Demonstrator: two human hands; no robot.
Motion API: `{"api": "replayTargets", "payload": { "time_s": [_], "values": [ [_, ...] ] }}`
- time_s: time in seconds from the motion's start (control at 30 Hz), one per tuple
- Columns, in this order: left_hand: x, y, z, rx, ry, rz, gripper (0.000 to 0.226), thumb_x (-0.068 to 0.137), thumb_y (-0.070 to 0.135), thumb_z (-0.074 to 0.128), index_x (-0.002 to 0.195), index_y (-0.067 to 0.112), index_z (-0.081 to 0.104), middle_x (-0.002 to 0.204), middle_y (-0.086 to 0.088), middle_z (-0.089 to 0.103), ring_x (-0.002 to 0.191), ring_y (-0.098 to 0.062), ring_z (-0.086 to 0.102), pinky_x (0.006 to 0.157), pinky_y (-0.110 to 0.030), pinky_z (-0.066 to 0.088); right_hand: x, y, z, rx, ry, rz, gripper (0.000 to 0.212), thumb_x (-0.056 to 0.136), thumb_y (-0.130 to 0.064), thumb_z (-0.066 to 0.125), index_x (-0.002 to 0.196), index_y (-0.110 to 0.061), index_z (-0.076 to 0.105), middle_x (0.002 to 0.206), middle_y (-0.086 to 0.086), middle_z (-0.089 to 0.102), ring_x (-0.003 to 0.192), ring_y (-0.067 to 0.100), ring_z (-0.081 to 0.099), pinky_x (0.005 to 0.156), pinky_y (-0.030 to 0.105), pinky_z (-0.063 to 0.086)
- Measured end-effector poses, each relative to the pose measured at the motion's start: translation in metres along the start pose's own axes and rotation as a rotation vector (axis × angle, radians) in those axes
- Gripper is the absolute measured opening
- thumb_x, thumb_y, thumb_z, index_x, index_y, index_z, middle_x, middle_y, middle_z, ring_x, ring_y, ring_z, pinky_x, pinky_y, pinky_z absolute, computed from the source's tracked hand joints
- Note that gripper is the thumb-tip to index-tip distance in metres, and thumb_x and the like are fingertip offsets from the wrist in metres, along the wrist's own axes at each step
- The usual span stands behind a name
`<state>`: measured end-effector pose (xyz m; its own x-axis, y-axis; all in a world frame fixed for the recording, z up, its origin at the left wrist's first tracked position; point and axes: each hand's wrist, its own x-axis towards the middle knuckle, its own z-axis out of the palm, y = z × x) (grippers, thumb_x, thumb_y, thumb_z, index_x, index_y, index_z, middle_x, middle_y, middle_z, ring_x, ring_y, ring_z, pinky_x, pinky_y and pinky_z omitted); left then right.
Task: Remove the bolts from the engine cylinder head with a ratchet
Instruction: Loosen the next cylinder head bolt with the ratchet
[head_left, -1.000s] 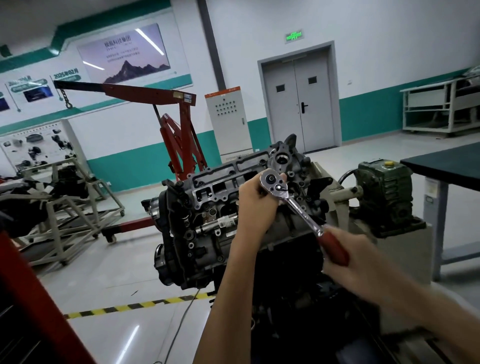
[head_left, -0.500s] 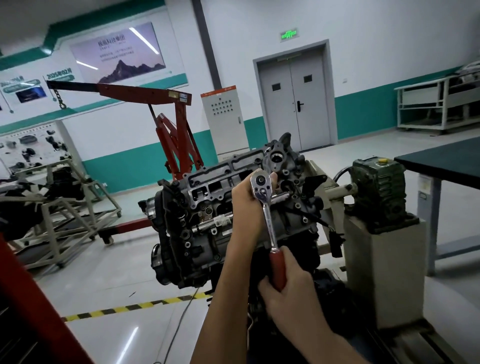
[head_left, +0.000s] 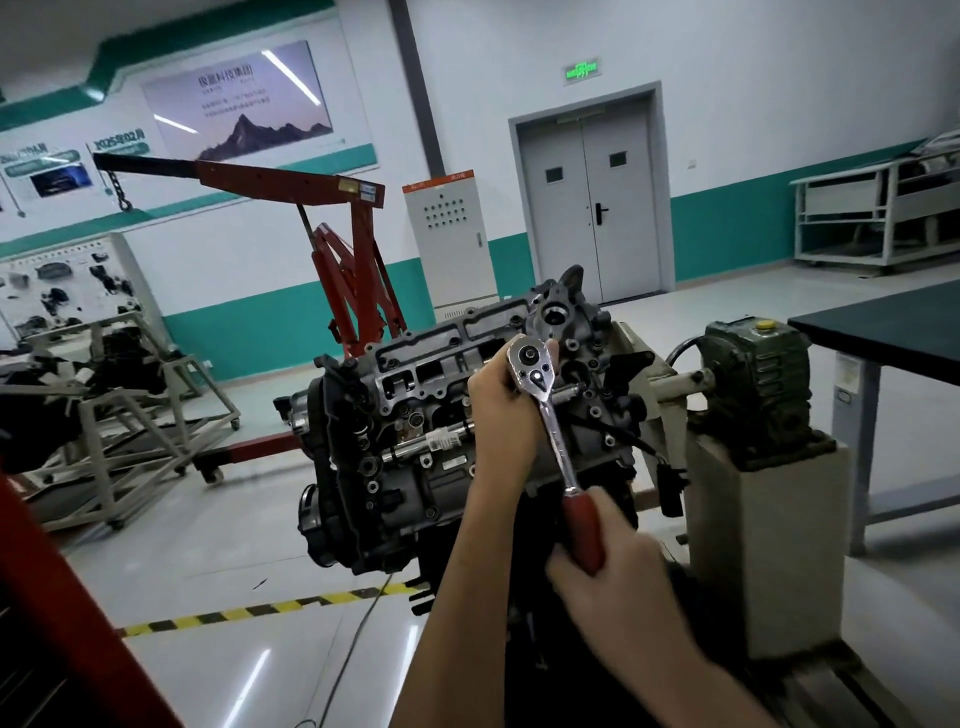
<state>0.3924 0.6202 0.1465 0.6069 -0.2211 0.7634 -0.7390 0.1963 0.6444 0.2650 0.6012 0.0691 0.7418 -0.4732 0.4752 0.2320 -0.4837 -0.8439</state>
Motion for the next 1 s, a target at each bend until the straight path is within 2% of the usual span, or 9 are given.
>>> {"api": "replayTargets", "payload": {
  "time_s": [0.13, 0.2, 0.3, 0.43, 0.6, 0.67, 0.77, 0.87, 1.0],
  "values": [
    [-0.001, 0.005, -0.001, -0.021, -0.012, 0.013, 0.048, 0.092, 0.012, 0.062, 0.058, 0.032, 0.036, 0.053, 0.016, 0.033, 0.057, -0.004, 0.027, 0.054, -0.022, 0.028, -0.005, -0.009, 0.024, 0.15, -0.046, 0.027, 0.022, 0.077, -0.003, 0.061, 0.086, -0.02, 0.049, 0.058, 0.0, 0.05, 0.043, 0.004, 0.05, 0.042, 0.012, 0.039],
    [0.0, 0.006, -0.002, -0.03, -0.025, -0.023, 0.044, 0.092, 0.013, 0.062, 0.057, 0.028, 0.039, 0.053, 0.017, 0.037, 0.056, -0.002, 0.03, 0.054, -0.016, 0.031, 0.003, -0.006, -0.007, 0.036, -0.13, -0.006, 0.028, 0.075, -0.003, 0.063, 0.083, -0.026, 0.049, 0.058, -0.003, 0.05, 0.044, 0.0, 0.05, 0.042, 0.008, 0.037],
    [0.002, 0.005, -0.005, -0.037, -0.057, -0.064, 0.044, 0.091, 0.009, 0.063, 0.055, 0.029, 0.047, 0.051, 0.018, 0.043, 0.054, 0.0, 0.035, 0.052, -0.012, 0.032, 0.034, -0.004, -0.075, -0.317, -0.274, -0.129, 0.04, 0.073, 0.0, 0.065, 0.077, -0.035, 0.047, 0.057, 0.002, 0.052, 0.044, 0.007, 0.048, 0.047, 0.028, 0.047],
    [0.001, 0.006, -0.009, -0.021, -0.058, -0.066, 0.048, 0.09, 0.003, 0.06, 0.053, 0.03, 0.043, 0.048, 0.017, 0.039, 0.052, -0.002, 0.029, 0.051, -0.018, 0.027, 0.068, -0.008, -0.111, -0.541, -0.334, -0.205, 0.025, 0.078, -0.002, 0.065, 0.09, -0.021, 0.053, 0.064, 0.001, 0.057, 0.047, 0.012, 0.056, 0.049, 0.024, 0.051],
    [-0.002, 0.004, -0.009, -0.021, -0.02, -0.025, 0.047, 0.092, 0.011, 0.062, 0.055, 0.028, 0.038, 0.05, 0.017, 0.038, 0.053, 0.0, 0.031, 0.052, -0.014, 0.029, 0.009, 0.003, -0.03, -0.147, -0.052, -0.078, 0.033, 0.072, -0.003, 0.068, 0.079, -0.027, 0.048, 0.046, -0.005, 0.044, 0.039, 0.004, 0.045, 0.04, 0.009, 0.033],
    [-0.002, 0.005, -0.008, -0.017, -0.025, -0.019, 0.047, 0.092, 0.012, 0.062, 0.057, 0.028, 0.035, 0.051, 0.017, 0.035, 0.053, 0.0, 0.029, 0.052, -0.013, 0.028, -0.005, -0.003, 0.015, 0.037, 0.015, 0.019, 0.034, 0.074, -0.006, 0.067, 0.087, -0.03, 0.047, 0.054, -0.005, 0.049, 0.045, 0.003, 0.051, 0.043, 0.008, 0.036],
    [-0.002, 0.003, -0.01, -0.029, -0.046, -0.016, 0.047, 0.092, 0.012, 0.062, 0.058, 0.028, 0.033, 0.052, 0.016, 0.033, 0.052, 0.0, 0.028, 0.051, -0.012, 0.028, -0.007, -0.007, 0.041, 0.152, -0.015, 0.045, 0.029, 0.077, -0.006, 0.062, 0.089, -0.027, 0.046, 0.062, 0.002, 0.051, 0.048, 0.006, 0.05, 0.046, 0.009, 0.038],
    [0.0, 0.003, -0.01, -0.05, -0.043, -0.036, 0.047, 0.092, 0.01, 0.062, 0.056, 0.027, 0.036, 0.05, 0.017, 0.036, 0.051, 0.001, 0.03, 0.051, -0.01, 0.029, 0.004, -0.001, -0.006, -0.016, -0.146, -0.017, 0.029, 0.075, -0.002, 0.063, 0.094, -0.019, 0.05, 0.058, -0.002, 0.048, 0.042, 0.001, 0.046, 0.042, 0.006, 0.033],
    [0.003, 0.005, -0.006, -0.019, -0.091, -0.052, 0.052, 0.09, 0.003, 0.061, 0.052, 0.031, 0.039, 0.047, 0.017, 0.04, 0.05, 0.0, 0.032, 0.053, -0.015, 0.031, 0.05, -0.005, -0.097, -0.443, -0.347, -0.184, 0.043, 0.073, 0.002, 0.065, 0.077, -0.036, 0.046, 0.06, -0.004, 0.053, 0.045, 0.006, 0.051, 0.047, 0.019, 0.044]
  ]
}}
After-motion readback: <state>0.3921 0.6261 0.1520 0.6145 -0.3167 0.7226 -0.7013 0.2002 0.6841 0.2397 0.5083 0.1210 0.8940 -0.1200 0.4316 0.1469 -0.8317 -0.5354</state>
